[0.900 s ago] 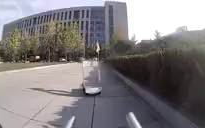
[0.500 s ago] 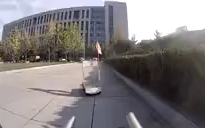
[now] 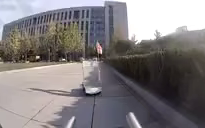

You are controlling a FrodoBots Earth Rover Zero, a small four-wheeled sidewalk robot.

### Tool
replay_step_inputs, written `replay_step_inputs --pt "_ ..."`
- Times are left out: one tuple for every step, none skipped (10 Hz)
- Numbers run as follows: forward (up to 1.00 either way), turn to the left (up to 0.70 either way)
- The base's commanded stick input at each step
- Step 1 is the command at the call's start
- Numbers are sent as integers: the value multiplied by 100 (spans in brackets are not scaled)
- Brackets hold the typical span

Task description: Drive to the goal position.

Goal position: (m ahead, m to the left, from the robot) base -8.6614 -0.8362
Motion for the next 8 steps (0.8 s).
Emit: replay_step_inputs --pt "0 70" --pt "0 70" --pt "0 70" --pt "0 70" --pt "0 70" --pt "68 36" --pt "70 35" --pt "70 35"
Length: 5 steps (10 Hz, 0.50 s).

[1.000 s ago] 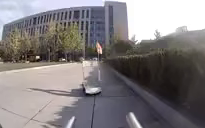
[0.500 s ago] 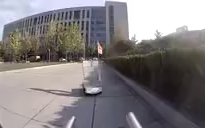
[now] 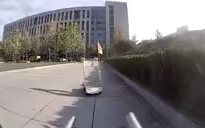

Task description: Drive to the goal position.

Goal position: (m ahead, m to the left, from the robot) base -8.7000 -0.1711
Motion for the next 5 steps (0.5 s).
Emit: replay_step_inputs --pt "70 35" --pt "70 35" --pt "70 35" --pt "70 35" --pt "70 35"
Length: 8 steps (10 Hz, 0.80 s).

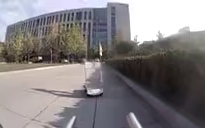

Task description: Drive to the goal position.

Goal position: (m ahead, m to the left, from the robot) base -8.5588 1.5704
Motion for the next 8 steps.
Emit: replay_step_inputs --pt "70 35" --pt "70 35" --pt "45 48" --pt "8 66" --pt "0 70" --pt "0 70" --pt "0 70" --pt "0 70"
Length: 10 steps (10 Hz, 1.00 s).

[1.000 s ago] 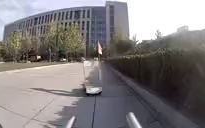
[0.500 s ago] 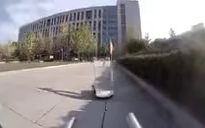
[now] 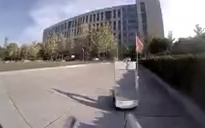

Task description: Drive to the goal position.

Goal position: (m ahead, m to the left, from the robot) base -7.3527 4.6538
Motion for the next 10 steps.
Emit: replay_step_inputs --pt "0 70" --pt "0 70" --pt "0 70" --pt "0 70" --pt "0 70" --pt "0 70" --pt "0 70" --pt "0 70" --pt "0 70" --pt "0 70"
